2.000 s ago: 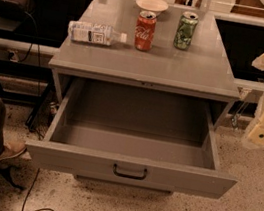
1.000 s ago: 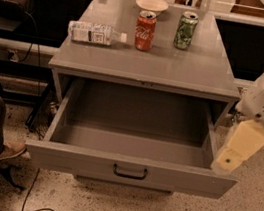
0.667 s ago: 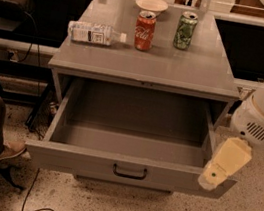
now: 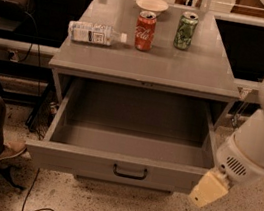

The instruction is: Close top drawer

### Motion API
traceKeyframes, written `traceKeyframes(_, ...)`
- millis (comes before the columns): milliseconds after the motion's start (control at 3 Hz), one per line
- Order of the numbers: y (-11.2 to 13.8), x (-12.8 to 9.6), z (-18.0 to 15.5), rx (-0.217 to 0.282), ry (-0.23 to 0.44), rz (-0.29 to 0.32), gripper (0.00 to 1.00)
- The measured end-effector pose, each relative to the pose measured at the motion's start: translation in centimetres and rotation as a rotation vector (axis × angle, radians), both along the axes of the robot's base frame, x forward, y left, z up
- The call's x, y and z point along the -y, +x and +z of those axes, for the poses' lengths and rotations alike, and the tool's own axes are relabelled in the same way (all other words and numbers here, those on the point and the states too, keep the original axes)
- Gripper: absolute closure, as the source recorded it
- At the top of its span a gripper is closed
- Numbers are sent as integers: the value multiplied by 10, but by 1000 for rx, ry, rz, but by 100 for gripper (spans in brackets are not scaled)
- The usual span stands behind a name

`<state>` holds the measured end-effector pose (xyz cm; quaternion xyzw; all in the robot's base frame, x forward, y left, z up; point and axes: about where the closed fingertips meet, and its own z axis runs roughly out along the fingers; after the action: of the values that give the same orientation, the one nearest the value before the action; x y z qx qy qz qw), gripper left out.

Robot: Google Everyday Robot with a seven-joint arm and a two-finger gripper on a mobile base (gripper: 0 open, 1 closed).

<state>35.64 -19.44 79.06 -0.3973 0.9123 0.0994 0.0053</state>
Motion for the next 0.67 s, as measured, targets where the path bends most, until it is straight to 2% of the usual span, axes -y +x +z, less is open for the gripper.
traceKeyframes(333, -9, -4, -34, -18, 11, -20, 64)
traceKeyframes(667, -11, -1, -71, 9, -2, -56, 89)
